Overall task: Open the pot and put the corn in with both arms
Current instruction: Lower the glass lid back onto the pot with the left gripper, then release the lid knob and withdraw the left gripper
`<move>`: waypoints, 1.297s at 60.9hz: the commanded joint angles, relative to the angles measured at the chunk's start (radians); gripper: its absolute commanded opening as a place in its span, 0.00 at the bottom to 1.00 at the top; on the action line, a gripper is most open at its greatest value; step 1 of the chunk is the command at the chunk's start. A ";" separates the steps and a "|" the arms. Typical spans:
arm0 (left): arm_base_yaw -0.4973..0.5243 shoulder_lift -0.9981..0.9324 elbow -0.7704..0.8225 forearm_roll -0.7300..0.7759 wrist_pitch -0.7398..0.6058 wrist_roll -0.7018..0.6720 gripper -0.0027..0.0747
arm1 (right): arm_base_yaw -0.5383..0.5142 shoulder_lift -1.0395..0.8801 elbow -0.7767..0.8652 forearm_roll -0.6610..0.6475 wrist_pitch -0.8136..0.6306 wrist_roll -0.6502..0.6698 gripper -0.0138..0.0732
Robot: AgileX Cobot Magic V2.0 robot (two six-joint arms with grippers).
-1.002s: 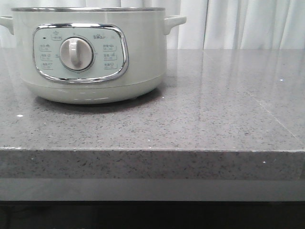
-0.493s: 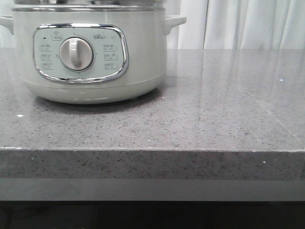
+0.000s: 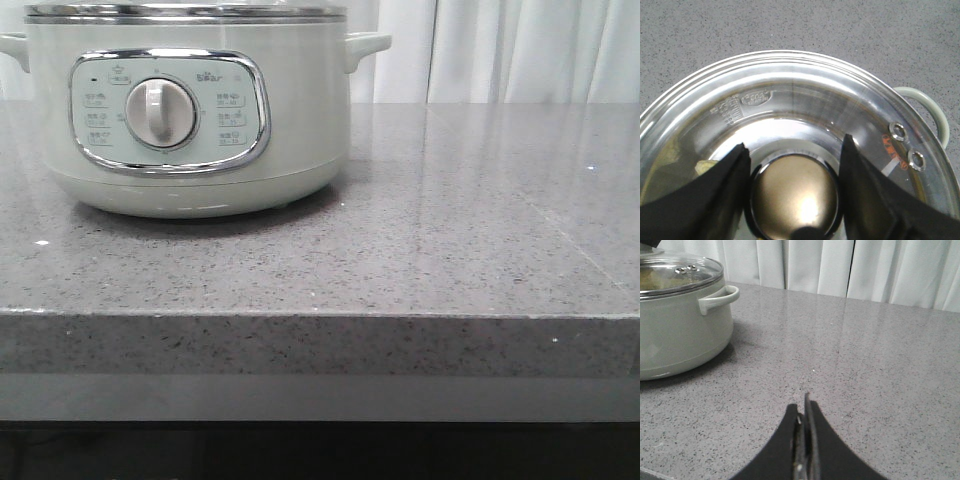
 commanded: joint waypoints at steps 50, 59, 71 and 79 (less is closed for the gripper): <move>-0.006 -0.216 -0.017 -0.025 -0.030 0.010 0.36 | -0.004 0.006 -0.030 0.011 -0.080 -0.009 0.08; -0.006 -0.303 0.106 -0.034 -0.078 0.032 0.04 | -0.004 0.006 -0.030 0.011 -0.080 -0.009 0.08; -0.006 -0.462 0.334 -0.035 -0.207 0.049 0.01 | -0.004 0.006 -0.030 0.011 -0.078 -0.009 0.08; -0.006 -0.599 0.509 -0.035 -0.303 0.049 0.01 | -0.004 0.006 -0.030 0.011 -0.069 -0.009 0.08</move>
